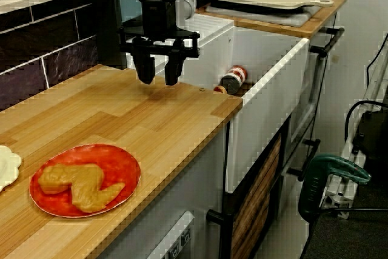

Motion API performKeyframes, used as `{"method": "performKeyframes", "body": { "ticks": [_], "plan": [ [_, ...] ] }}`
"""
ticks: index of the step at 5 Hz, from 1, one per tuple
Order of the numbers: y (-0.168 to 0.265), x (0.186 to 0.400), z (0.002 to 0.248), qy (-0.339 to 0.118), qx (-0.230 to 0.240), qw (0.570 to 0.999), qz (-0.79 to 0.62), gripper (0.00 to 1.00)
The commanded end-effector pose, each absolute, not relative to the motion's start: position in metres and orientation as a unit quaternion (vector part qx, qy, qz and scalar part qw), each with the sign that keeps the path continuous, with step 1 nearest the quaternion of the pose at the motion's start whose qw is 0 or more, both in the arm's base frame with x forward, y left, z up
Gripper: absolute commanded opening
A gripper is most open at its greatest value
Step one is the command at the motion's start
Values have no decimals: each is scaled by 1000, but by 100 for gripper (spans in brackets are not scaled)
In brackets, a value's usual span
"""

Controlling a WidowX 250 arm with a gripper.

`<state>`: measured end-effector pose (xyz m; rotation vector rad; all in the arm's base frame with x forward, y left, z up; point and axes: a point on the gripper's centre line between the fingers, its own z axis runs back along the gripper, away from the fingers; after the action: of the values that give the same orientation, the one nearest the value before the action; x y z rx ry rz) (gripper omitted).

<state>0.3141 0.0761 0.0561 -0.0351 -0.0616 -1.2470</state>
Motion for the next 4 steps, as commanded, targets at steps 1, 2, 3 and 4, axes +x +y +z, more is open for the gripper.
{"method": "performKeyframes", "body": {
  "ticks": [1,2,3,4],
  "plan": [
    [99,319,83,-47,33,830,-555,100],
    [105,319,83,-45,38,850,-523,100],
    [111,319,83,-41,48,876,-478,100],
    [118,316,84,-48,69,913,-398,100]
  ]
}}
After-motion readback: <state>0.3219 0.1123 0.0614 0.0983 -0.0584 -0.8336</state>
